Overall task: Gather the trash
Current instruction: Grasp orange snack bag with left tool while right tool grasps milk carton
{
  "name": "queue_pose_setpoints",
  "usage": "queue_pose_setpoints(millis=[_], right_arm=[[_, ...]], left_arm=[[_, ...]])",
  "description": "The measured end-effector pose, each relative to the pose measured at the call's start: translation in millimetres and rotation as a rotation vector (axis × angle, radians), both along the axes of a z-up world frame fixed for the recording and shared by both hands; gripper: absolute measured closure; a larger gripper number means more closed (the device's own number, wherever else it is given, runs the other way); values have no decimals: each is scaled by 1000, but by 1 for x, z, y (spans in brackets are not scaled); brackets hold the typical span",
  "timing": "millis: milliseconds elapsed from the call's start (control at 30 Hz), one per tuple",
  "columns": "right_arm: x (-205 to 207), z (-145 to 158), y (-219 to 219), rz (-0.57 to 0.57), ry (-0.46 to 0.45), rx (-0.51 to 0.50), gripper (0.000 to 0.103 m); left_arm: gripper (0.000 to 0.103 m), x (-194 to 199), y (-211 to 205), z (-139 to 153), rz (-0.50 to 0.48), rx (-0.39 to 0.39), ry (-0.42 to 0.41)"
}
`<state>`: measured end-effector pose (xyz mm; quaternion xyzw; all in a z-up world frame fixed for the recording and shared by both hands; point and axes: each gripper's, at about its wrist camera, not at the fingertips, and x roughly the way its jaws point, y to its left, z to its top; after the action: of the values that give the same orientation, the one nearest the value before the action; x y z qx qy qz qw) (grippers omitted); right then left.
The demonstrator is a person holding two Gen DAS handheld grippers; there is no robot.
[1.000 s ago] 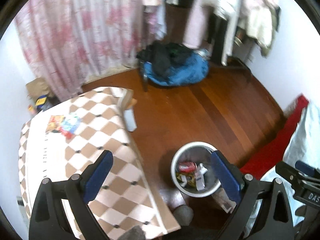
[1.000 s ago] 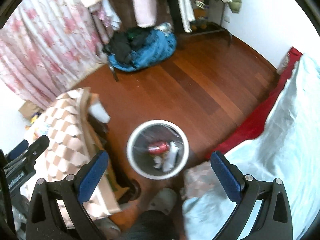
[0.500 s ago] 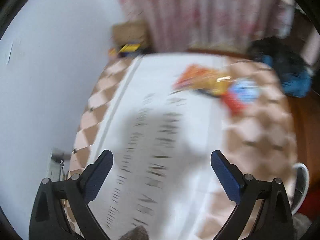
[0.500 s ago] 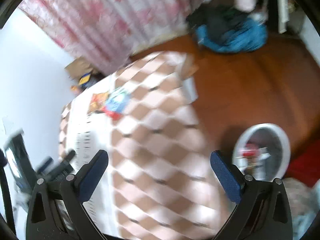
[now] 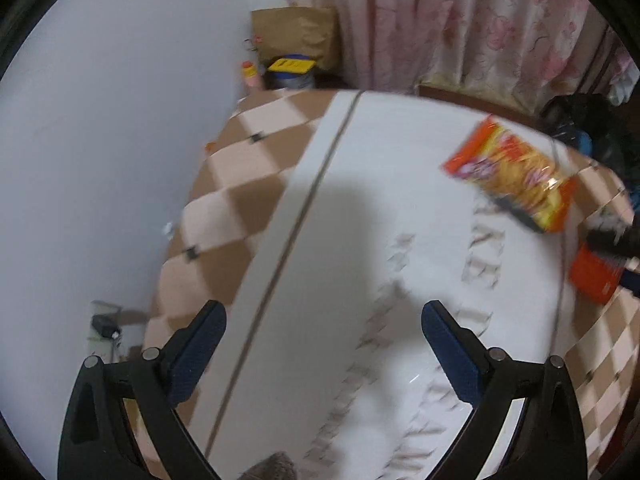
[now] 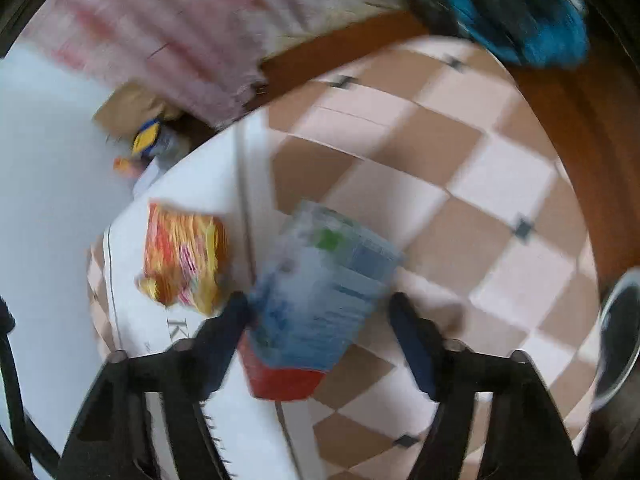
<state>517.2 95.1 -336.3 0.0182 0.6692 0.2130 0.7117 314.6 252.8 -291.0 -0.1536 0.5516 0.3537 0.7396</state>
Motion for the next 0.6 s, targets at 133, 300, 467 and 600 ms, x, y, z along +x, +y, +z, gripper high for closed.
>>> queue_pose_setpoints(millis=[133, 300, 467, 600], right_arm=[[0, 6, -9, 88, -58, -97, 52], [20, 2, -37, 90, -32, -185, 45], [42, -5, -48, 20, 13, -114, 15], [41, -11, -33, 38, -36, -152, 18]], left_arm=[[3, 30, 7, 3, -30, -53, -55], [3, 62, 27, 0, 12, -218, -181], [4, 96, 41, -10, 49, -334, -260], [13, 120, 37, -22, 26, -307, -202]])
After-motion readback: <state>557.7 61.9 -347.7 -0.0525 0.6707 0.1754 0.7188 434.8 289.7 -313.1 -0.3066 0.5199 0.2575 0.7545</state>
